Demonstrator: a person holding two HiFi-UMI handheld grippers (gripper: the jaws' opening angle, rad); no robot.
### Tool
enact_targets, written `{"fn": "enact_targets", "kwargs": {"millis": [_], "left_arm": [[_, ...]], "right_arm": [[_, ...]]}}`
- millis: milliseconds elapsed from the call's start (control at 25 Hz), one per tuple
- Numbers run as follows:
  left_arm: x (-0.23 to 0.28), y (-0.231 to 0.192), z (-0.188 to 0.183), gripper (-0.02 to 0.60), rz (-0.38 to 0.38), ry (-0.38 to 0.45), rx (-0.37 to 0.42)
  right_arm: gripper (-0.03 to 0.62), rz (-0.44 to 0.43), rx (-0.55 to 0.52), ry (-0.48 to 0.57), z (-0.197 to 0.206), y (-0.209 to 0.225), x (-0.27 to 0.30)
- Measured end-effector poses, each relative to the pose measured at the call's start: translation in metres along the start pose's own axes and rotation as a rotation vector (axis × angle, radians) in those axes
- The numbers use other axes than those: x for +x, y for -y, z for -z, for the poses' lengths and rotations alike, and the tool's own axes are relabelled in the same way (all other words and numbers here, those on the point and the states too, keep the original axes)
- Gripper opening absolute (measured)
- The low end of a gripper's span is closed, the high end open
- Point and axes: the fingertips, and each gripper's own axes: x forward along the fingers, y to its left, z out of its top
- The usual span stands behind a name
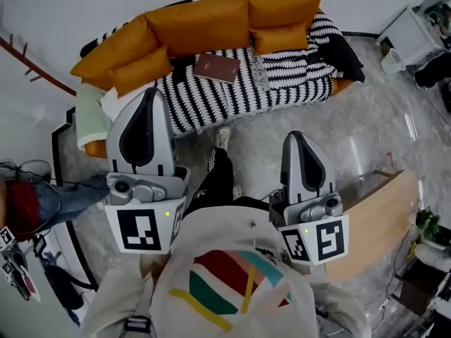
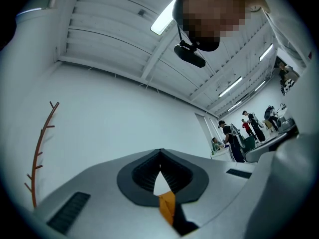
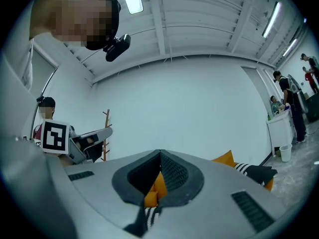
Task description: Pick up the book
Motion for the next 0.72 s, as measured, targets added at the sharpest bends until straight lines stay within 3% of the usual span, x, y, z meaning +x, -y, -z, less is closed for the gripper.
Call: {"fn": "enact_targets", "kwargs": {"millis": [560,720], "left_arm": [[0.085,-0.024,0.032,0.003,-0.006,0.001,0.012],[0.123,-0.042,0.060,0.003,-0.014,0.003,-0.032]], "right_arm": [[0.012,0.026,-0.015,0.018,-0.006,0.047,0.066],[0.012,0.049,-0.031,-0.002,0.006,0.066,0.094]]}}
